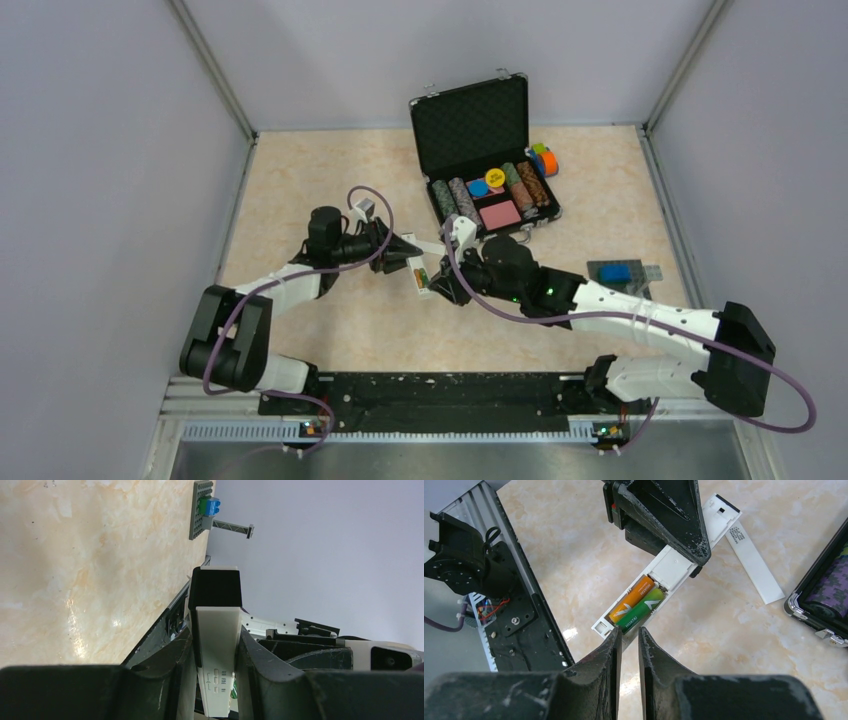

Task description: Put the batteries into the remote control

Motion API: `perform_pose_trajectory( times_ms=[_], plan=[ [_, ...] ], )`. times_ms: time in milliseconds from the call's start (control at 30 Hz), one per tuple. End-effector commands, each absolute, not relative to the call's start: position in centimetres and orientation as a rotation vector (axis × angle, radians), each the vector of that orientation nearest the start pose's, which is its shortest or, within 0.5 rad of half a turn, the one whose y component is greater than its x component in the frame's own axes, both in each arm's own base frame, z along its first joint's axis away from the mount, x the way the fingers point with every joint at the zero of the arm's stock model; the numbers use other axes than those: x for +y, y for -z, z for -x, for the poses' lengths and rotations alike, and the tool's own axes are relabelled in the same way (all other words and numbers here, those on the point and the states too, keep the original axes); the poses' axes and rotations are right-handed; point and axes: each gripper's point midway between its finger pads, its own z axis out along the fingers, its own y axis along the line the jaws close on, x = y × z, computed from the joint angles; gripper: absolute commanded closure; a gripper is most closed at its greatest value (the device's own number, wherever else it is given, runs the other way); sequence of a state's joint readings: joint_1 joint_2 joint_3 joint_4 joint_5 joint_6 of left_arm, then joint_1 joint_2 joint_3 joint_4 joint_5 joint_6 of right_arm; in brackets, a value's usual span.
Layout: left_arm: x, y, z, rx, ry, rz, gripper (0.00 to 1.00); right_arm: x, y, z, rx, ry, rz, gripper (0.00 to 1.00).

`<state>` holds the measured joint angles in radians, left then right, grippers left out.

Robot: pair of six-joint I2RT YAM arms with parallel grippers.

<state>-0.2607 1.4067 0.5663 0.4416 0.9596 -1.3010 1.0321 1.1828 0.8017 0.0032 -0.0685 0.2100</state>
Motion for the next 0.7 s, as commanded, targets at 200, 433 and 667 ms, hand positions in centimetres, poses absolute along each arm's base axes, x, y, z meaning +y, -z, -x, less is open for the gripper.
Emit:
perform_pose_trajectory(
  times_ms=[200, 433, 667],
  plan=[
    [-24.6, -19.1, -24.7, 2.246, 1.903, 0.268, 1.0, 34.9, -20.3, -19.3, 1.859, -0.839, 0.825, 0.84],
    [-24.6, -19.7, -24.6, 2.23, 1.906, 0.227, 1.0, 34.8, -19.3, -19.5, 1.904, -0.812, 0.826, 0.86],
    [-24.5, -20.1, -24.3, 2.216, 1.895, 0.181, 1.0, 34.5, -18.7, -19.9, 1.943, -0.82, 0.799, 0.89]
  ],
)
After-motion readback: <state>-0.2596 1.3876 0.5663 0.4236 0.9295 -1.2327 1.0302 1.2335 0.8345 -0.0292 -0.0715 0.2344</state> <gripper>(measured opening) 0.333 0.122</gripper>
